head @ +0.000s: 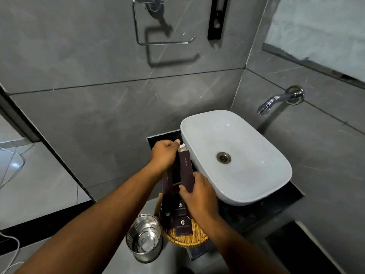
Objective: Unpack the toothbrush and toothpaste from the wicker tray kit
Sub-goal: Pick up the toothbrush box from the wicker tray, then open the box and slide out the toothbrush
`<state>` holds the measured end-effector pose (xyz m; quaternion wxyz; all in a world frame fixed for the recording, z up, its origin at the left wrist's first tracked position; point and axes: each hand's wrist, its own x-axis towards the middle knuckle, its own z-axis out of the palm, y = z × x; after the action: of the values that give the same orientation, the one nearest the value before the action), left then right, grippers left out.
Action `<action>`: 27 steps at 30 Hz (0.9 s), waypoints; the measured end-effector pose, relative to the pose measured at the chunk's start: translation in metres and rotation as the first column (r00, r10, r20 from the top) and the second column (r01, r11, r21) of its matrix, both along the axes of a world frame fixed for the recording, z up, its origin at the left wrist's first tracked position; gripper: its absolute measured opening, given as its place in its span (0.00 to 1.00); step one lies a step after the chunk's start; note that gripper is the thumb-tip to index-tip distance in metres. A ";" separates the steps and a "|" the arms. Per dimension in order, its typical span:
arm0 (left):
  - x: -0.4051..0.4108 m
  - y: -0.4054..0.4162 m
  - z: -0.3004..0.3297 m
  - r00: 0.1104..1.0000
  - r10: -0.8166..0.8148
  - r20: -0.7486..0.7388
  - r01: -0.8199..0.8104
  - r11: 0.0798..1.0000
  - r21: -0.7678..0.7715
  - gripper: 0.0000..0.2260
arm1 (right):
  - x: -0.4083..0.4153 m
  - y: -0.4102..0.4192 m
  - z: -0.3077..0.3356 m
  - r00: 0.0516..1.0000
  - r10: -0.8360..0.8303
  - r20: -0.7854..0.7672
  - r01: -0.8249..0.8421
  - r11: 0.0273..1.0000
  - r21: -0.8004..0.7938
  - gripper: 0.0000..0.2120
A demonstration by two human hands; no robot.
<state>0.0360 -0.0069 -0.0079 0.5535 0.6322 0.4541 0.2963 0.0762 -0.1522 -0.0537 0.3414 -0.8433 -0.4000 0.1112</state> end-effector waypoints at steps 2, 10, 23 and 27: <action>-0.006 -0.003 0.007 0.996 0.013 0.092 -0.001 0.992 -0.128 0.21 | -0.001 -0.001 0.002 1.000 -0.002 0.009 0.002 1.000 0.019 0.21; -0.027 -0.011 0.018 0.983 0.001 0.182 0.041 0.973 -0.226 0.10 | -0.011 -0.004 0.006 0.998 0.033 0.047 -0.036 0.998 0.046 0.24; -0.060 -0.041 -0.013 0.929 -0.293 0.226 0.347 0.902 -0.256 0.04 | -0.004 0.003 0.010 0.979 0.099 -0.178 -0.062 0.977 0.202 0.27; -0.059 -0.034 -0.004 0.938 -0.292 0.187 0.324 0.930 -0.175 0.07 | 0.013 0.008 0.029 0.931 0.113 -0.347 -0.018 0.964 0.267 0.25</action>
<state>-0.0233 -0.0413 -0.0121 0.6888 0.6106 0.3315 0.2067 0.0887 -0.1441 -0.0243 0.5119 -0.7429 -0.3701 0.2218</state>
